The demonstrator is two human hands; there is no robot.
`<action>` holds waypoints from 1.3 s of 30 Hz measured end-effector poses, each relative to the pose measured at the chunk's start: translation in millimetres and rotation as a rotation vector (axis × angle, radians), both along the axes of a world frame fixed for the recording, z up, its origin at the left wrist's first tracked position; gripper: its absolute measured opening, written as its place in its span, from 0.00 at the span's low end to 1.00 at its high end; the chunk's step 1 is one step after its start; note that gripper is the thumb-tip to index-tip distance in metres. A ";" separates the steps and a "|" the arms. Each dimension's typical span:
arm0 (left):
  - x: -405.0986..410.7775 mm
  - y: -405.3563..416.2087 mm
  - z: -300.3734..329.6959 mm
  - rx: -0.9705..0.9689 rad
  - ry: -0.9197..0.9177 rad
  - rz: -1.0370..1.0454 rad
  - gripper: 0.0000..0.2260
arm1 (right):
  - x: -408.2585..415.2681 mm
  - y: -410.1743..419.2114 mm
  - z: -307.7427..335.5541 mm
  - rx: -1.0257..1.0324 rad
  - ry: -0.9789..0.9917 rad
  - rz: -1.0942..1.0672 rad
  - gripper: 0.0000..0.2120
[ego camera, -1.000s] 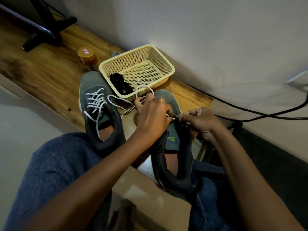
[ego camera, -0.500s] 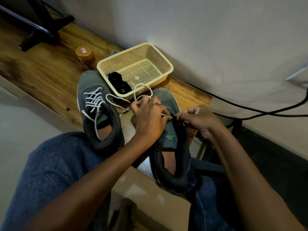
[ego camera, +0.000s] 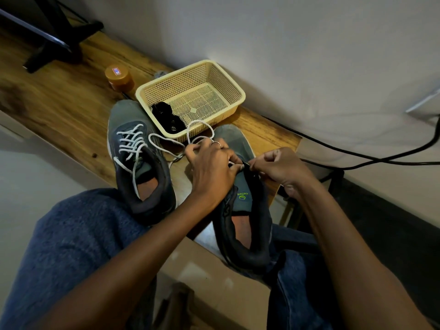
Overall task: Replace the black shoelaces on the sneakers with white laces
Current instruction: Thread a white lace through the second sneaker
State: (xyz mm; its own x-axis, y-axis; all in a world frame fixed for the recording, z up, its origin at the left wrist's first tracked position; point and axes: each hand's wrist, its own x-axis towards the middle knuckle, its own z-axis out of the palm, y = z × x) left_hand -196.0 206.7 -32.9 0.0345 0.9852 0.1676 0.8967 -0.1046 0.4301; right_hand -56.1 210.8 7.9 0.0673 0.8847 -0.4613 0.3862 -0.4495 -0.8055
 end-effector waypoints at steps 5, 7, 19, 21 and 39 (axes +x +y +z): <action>-3.4 3.8 -2.7 0.008 0.000 -0.093 0.06 | 2.0 0.6 -1.8 0.047 -0.058 0.073 0.03; -5.1 5.0 -3.4 0.012 -0.012 -0.119 0.06 | 2.2 0.7 -3.3 0.059 -0.059 0.086 0.03; -12.0 14.2 -14.8 0.194 -0.008 -0.281 0.07 | 5.1 4.8 -7.4 0.092 -0.153 0.199 0.03; -13.3 16.3 -16.6 0.215 0.018 -0.301 0.07 | 5.2 4.7 -8.5 0.099 -0.164 0.208 0.03; -13.7 20.5 -14.7 0.268 0.025 -0.373 0.12 | 3.3 1.0 -12.4 0.029 -0.110 0.103 0.05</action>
